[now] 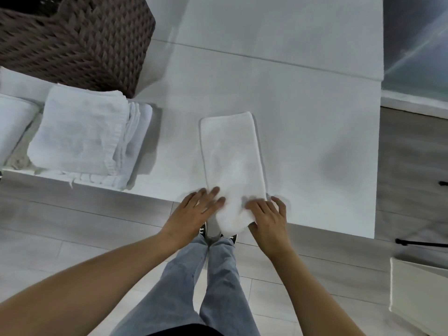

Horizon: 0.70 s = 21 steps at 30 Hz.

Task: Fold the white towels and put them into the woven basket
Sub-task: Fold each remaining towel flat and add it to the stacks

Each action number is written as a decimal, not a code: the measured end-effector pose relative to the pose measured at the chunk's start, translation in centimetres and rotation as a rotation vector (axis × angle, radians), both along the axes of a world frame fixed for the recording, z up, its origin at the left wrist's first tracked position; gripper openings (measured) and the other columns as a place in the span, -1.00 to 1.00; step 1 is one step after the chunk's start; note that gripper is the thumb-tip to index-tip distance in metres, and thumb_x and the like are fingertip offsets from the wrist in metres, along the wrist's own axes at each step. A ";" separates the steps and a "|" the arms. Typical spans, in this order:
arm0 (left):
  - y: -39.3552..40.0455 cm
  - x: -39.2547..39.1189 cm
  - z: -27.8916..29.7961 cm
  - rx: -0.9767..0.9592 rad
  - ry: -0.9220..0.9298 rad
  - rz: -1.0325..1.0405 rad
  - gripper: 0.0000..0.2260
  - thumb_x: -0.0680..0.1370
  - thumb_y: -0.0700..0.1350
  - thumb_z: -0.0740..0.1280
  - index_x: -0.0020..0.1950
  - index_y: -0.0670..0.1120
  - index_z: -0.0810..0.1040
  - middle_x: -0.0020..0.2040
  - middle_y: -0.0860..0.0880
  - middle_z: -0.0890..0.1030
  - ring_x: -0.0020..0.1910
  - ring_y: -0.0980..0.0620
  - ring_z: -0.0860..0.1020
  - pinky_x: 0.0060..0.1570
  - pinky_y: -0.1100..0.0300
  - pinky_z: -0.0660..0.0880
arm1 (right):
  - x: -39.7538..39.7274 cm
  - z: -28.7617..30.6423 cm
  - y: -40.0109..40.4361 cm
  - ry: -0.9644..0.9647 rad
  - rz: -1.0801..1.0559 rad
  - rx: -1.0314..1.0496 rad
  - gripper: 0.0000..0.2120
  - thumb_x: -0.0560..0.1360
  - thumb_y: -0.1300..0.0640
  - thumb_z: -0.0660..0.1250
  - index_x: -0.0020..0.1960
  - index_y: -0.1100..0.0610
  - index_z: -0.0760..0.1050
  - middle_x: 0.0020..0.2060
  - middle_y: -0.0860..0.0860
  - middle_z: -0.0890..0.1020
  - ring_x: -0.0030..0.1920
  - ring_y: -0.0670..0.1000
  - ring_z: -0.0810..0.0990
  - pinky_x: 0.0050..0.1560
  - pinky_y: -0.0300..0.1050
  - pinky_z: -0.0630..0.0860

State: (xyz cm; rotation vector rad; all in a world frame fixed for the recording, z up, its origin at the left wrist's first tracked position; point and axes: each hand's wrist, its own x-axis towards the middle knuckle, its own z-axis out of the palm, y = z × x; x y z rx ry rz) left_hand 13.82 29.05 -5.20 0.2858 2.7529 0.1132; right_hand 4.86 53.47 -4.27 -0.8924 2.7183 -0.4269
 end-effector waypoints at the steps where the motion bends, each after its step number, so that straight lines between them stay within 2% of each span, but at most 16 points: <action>1: 0.2 0.1 -0.1 -0.008 0.034 0.022 -0.03 0.29 -0.39 0.40 0.63 0.01 0.12 0.64 -0.09 0.11 0.48 -0.22 0.34 0.40 -0.09 0.36 | -0.1 0.3 -0.3 -0.020 -0.002 -0.011 -0.57 0.28 0.24 0.48 0.12 0.00 0.54 0.01 -0.08 0.64 0.03 0.04 0.61 0.45 0.05 0.24; 3: 1.0 -0.4 0.0 -0.001 0.089 0.055 -0.11 0.37 -0.35 0.40 0.63 0.05 0.15 0.60 -0.11 0.23 0.40 -0.23 0.41 0.34 -0.11 0.40 | -0.2 1.0 -0.8 -0.104 -0.017 -0.061 -0.67 0.34 0.16 0.47 0.07 -0.01 0.54 -0.06 -0.10 0.67 -0.04 0.02 0.63 0.42 -0.05 0.24; 5: 1.7 -1.0 0.5 0.004 0.080 0.075 -0.25 0.47 -0.20 0.35 0.61 0.12 0.17 0.54 -0.15 0.34 0.32 -0.26 0.47 0.25 -0.14 0.46 | -0.3 2.4 -1.4 -0.220 -0.057 -0.134 -0.73 0.36 0.14 0.43 0.05 -0.01 0.53 -0.12 -0.13 0.68 -0.09 -0.04 0.61 0.31 -0.16 0.33; 7: 2.0 -1.8 1.2 0.051 0.019 0.137 -0.27 0.40 -0.02 0.46 0.55 0.15 0.30 0.45 -0.16 0.43 0.27 -0.27 0.50 0.17 -0.15 0.50 | -0.5 4.2 -2.0 -0.391 -0.168 -0.213 -0.71 0.37 0.16 0.43 0.06 -0.04 0.53 -0.11 -0.19 0.67 -0.11 -0.08 0.54 0.03 -0.34 0.39; 9: 1.8 -2.6 2.1 0.175 -0.007 0.244 -0.33 0.35 0.01 0.53 0.45 0.15 0.45 0.38 -0.12 0.50 0.27 -0.25 0.49 0.15 -0.15 0.51 | -0.7 5.7 -2.3 -0.530 -0.344 -0.301 -0.66 0.37 0.19 0.43 0.05 -0.14 0.50 -0.12 -0.24 0.68 -0.14 -0.12 0.58 -0.20 -0.36 0.43; 10: 1.6 -2.9 2.4 0.252 0.025 0.300 -0.44 0.40 0.03 0.46 0.40 0.15 0.50 0.36 -0.08 0.51 0.29 -0.24 0.46 0.16 -0.14 0.49 | -0.8 6.1 -2.4 -0.576 -0.441 -0.363 -0.63 0.37 0.21 0.44 0.05 -0.16 0.50 -0.12 -0.26 0.68 -0.15 -0.13 0.62 -0.24 -0.34 0.47; 12: 1.0 -3.2 2.7 0.369 0.069 0.359 -0.54 0.45 0.13 0.26 0.35 0.15 0.55 0.37 -0.02 0.50 0.31 -0.18 0.40 0.20 -0.09 0.44 | -1.2 6.9 -2.4 -0.606 -0.595 -0.512 -0.62 0.38 0.28 0.47 0.04 -0.13 0.52 -0.12 -0.24 0.67 -0.15 -0.15 0.64 -0.22 -0.33 0.51; 15: -0.4 -3.3 2.3 0.517 0.034 0.370 -0.53 0.48 0.21 0.23 0.33 0.09 0.58 0.34 0.05 0.55 0.31 -0.09 0.44 0.24 -0.08 0.43 | -2.1 7.7 -2.2 -0.647 -0.709 -0.708 -0.71 0.45 0.32 0.48 0.06 0.02 0.57 -0.13 -0.11 0.69 -0.15 -0.10 0.65 -0.19 -0.30 0.53; 16: -0.6 -3.3 2.5 0.586 0.003 0.407 -0.54 0.49 0.24 0.25 0.30 0.06 0.59 0.27 0.06 0.60 0.26 -0.06 0.50 0.21 -0.09 0.45 | -2.4 7.9 -2.1 -0.689 -0.735 -0.759 -0.73 0.47 0.31 0.49 0.08 0.05 0.58 -0.11 -0.06 0.71 -0.12 -0.07 0.66 -0.16 -0.28 0.55; 18: -0.7 -3.8 3.7 0.696 -0.092 0.541 -0.58 0.54 0.27 0.26 0.17 0.00 0.62 0.03 0.02 0.68 0.02 -0.02 0.60 0.03 -0.03 0.52 | -2.9 8.2 -1.8 -0.798 -0.743 -0.826 -0.75 0.50 0.27 0.50 0.14 0.09 0.59 -0.07 0.04 0.73 -0.07 -0.03 0.68 -0.09 -0.26 0.57; 20: -0.7 -4.5 4.7 0.747 -0.211 0.703 -0.58 0.58 0.30 0.25 0.05 -0.04 0.61 -0.18 -0.02 0.65 -0.22 0.01 0.58 -0.19 0.07 0.46 | -3.3 8.0 -1.5 -0.910 -0.669 -0.765 -0.72 0.51 0.18 0.50 0.19 0.07 0.57 -0.03 0.07 0.74 0.00 -0.03 0.69 -0.01 -0.25 0.57; 21: -0.8 -4.8 5.0 0.754 -0.239 0.753 -0.57 0.58 0.30 0.24 0.01 -0.06 0.60 -0.23 -0.04 0.64 -0.28 0.02 0.56 -0.25 0.09 0.40 | -3.4 7.9 -1.4 -0.932 -0.612 -0.687 -0.70 0.50 0.14 0.52 0.20 0.04 0.57 0.01 0.02 0.74 0.05 -0.05 0.69 0.04 -0.25 0.57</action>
